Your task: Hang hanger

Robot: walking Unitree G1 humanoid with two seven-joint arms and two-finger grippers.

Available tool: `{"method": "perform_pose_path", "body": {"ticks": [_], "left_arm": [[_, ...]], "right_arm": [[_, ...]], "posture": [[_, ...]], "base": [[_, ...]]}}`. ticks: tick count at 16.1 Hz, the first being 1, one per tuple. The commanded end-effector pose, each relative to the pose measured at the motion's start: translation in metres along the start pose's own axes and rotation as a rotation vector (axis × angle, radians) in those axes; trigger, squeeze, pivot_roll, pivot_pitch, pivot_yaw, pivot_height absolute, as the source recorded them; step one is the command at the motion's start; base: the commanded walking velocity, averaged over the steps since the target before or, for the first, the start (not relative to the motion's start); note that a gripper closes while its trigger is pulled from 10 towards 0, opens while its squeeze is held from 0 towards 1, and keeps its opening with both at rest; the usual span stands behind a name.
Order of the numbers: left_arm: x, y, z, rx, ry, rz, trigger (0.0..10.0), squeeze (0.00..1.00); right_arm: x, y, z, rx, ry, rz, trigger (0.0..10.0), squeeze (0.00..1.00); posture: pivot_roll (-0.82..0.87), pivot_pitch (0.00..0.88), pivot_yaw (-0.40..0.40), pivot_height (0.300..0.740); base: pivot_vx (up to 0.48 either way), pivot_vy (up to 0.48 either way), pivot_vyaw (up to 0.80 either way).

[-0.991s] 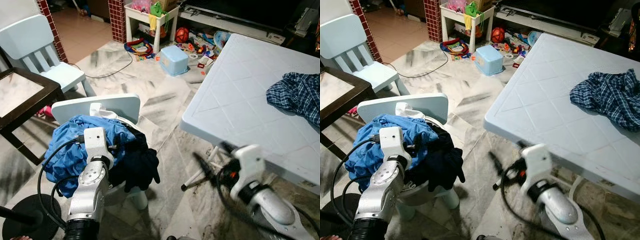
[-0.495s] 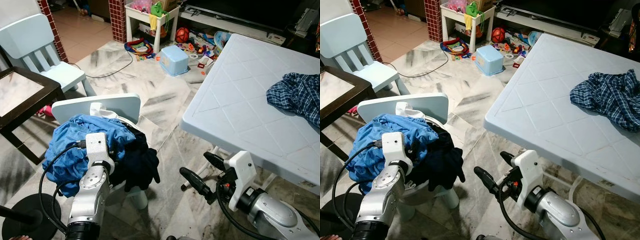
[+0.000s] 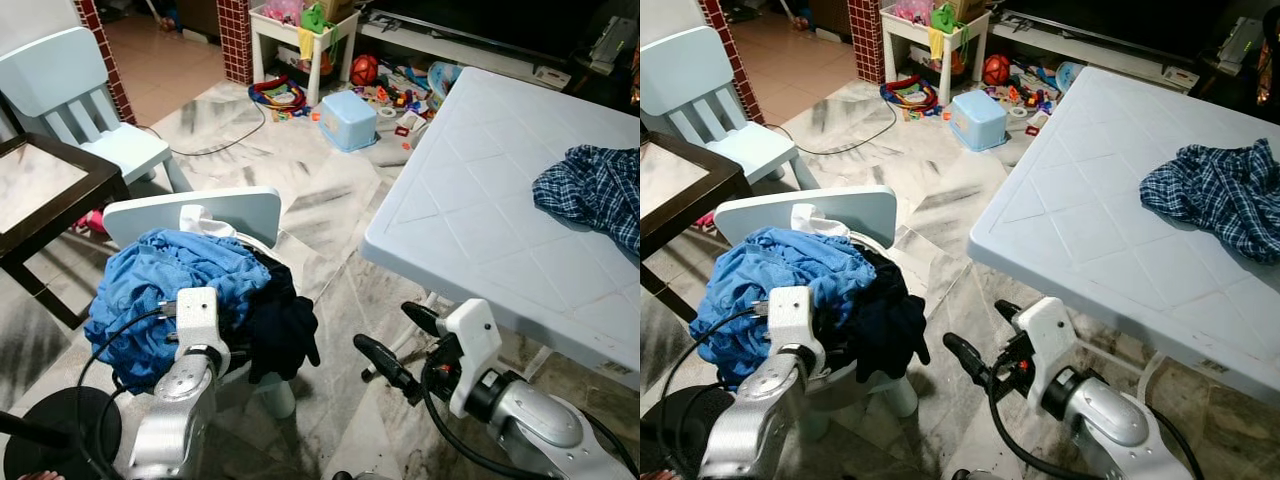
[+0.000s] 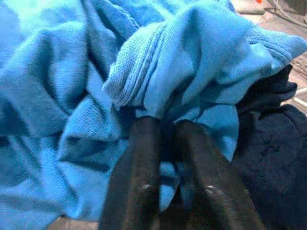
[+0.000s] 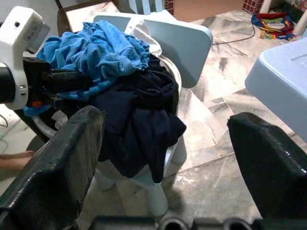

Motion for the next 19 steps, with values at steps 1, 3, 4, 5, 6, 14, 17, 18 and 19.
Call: {"method": "perform_pose_path", "body": {"ticks": [1, 3, 4, 5, 6, 14, 17, 18, 19], "left_arm": [[-0.003, -0.006, -0.001, -0.015, 0.004, 0.022, 0.0, 0.0], [-0.009, -0.014, -0.001, -0.02, 0.0, 0.048, 0.0, 0.0], [-0.008, -0.017, -0.003, -0.023, -0.002, 0.047, 0.0, 0.0], [-0.006, -0.018, -0.005, -0.026, -0.004, 0.043, 0.0, 0.0], [-0.004, -0.019, -0.006, -0.025, 0.0, 0.031, 0.0, 0.0], [0.012, -0.018, -0.003, 0.023, -0.067, -0.044, 10.0, 1.0], [0.013, -0.015, -0.008, 0.038, -0.091, -0.037, 10.0, 1.0], [0.012, -0.013, -0.008, 0.038, -0.095, -0.032, 10.0, 1.0], [0.01, -0.011, -0.008, 0.041, -0.101, -0.024, 10.0, 1.0]], "right_arm": [[-0.002, 0.0, -0.004, -0.015, -0.013, 0.008, 10.0, 0.0], [-0.002, 0.003, -0.004, -0.013, -0.024, 0.006, 10.0, 0.0], [-0.002, 0.004, -0.004, -0.012, -0.025, 0.005, 10.0, 0.0], [-0.002, 0.005, -0.004, -0.009, -0.029, 0.006, 10.0, 0.0], [-0.002, 0.005, -0.004, -0.005, -0.033, 0.006, 10.0, 0.0], [-0.005, 0.01, -0.002, 0.002, -0.059, 0.002, 10.0, 0.0], [-0.005, 0.012, -0.001, 0.006, -0.069, -0.003, 10.0, 0.0], [-0.005, 0.012, -0.001, 0.006, -0.07, -0.004, 10.0, 0.0], [-0.004, 0.013, -0.001, 0.006, -0.07, -0.006, 10.0, 0.0]], "posture": [[-0.08, 0.123, -0.11, 0.74], [-0.08, 0.122, -0.11, 0.74], [-0.07, 0.12, -0.111, 0.74], [-0.07, 0.119, -0.111, 0.74], [-0.07, 0.119, -0.111, 0.74], [-0.06, 0.112, -0.105, 0.74], [-0.06, 0.113, -0.1, 0.74], [-0.06, 0.115, -0.101, 0.74], [-0.06, 0.116, -0.099, 0.74]], "base": [[0.0, 0.0, 0.0], [0.0, 0.0, 0.0], [0.0, 0.0, 0.0], [0.0, 0.0, 0.0], [0.0, 0.0, 0.0], [0.0, 0.0, 0.0], [0.0, 0.0, 0.0], [0.0, 0.0, 0.0], [0.0, 0.0, 0.0]]}}
Point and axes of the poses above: a point about 5 cm out from each wrist's last joint towards the gripper, its own y axis pointing out of the wrist towards the gripper, its own x axis along the axis of the wrist's last joint, z = x × y, the point moved 1 cm from there along y, pointing out of the wrist towards the gripper, and after that the axes turned 11 degrees about y, right-handed, at the moved point
